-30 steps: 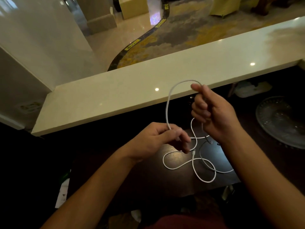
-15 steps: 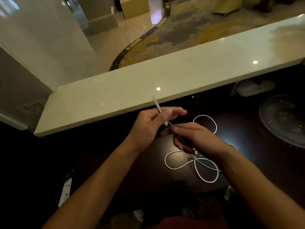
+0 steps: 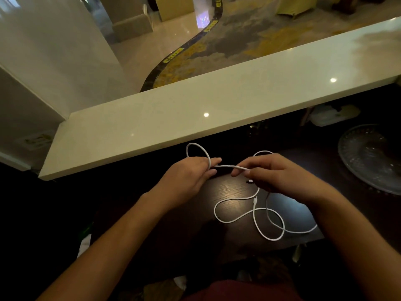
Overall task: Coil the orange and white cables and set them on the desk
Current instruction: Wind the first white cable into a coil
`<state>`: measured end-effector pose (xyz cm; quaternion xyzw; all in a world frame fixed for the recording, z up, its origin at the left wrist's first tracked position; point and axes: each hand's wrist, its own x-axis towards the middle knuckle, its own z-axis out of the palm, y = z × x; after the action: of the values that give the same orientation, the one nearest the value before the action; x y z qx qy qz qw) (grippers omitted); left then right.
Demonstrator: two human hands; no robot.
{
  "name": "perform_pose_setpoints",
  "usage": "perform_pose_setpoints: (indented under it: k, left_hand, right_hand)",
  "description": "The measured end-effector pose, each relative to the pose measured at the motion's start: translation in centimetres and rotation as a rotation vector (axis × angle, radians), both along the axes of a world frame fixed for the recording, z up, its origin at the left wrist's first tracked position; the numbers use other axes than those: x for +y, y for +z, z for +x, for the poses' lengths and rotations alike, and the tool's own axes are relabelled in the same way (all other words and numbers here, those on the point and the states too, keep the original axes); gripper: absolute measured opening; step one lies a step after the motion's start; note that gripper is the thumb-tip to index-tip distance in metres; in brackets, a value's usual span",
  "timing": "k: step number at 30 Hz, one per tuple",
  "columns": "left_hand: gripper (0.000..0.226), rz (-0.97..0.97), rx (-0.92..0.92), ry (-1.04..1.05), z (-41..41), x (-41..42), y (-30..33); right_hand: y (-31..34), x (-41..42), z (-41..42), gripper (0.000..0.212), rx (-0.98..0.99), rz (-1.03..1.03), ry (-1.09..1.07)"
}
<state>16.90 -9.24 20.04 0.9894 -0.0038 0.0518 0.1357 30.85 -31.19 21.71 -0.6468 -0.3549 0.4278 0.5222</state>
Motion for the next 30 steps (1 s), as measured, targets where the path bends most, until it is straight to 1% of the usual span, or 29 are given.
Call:
perform_pose_setpoints:
  k: [2,4,6,9,12,16,19,22,25,26,28,30]
  left_hand:
    - [0.053,0.017,0.057,0.051,0.2,-0.2,0.1]
    - [0.046,-0.004,0.085,0.105,0.5,-0.3,0.2]
    - [0.039,-0.046,0.091,0.125,0.8,-0.3,0.3]
    - [0.040,-0.108,0.083,0.134,1.0,-0.1,0.4]
    - [0.044,-0.137,0.092,0.134,1.0,0.2,0.7]
    - [0.045,-0.101,0.084,0.113,1.2,0.2,1.5]
    - [0.039,-0.146,0.108,0.031,1.3,-0.7,2.0]
    - [0.032,-0.285,0.134,-0.062,1.1,-1.8,2.6]
    - [0.028,-0.444,0.094,-0.109,0.6,-3.0,3.6]
    - [0.029,-0.540,0.078,-0.107,0.3,-3.5,4.2]
    - [0.032,-0.786,0.036,-0.095,-0.2,-4.3,5.6]
    - [0.038,-0.996,-0.001,-0.118,-0.5,-4.5,6.8]
  right_hand:
    - [0.6,0.0,-0.2,0.026,-0.074,0.036,0.046]
    - [1.1,0.1,-0.6,0.024,-0.133,0.068,0.105]
    - [1.5,0.2,-0.8,0.022,-0.214,0.094,0.143]
    - [2.2,0.2,-0.8,0.021,-0.311,0.114,0.150]
    - [2.6,-0.4,-0.3,0.020,-0.282,0.163,0.111]
    - [3.3,-1.4,-0.1,0.022,-0.204,0.265,0.093]
    - [4.2,-2.0,-0.3,0.023,-0.180,0.346,0.097]
    - [4.8,-2.1,0.2,0.024,-0.158,0.418,-0.027]
    - [4.5,-2.0,1.4,0.022,-0.082,0.470,-0.170]
    - [4.0,-1.8,1.8,0.019,-0.043,0.488,-0.213]
    - [2.7,-1.0,2.5,0.021,0.031,0.502,-0.303]
    - [0.9,-0.2,3.1,0.023,0.058,0.467,-0.368]
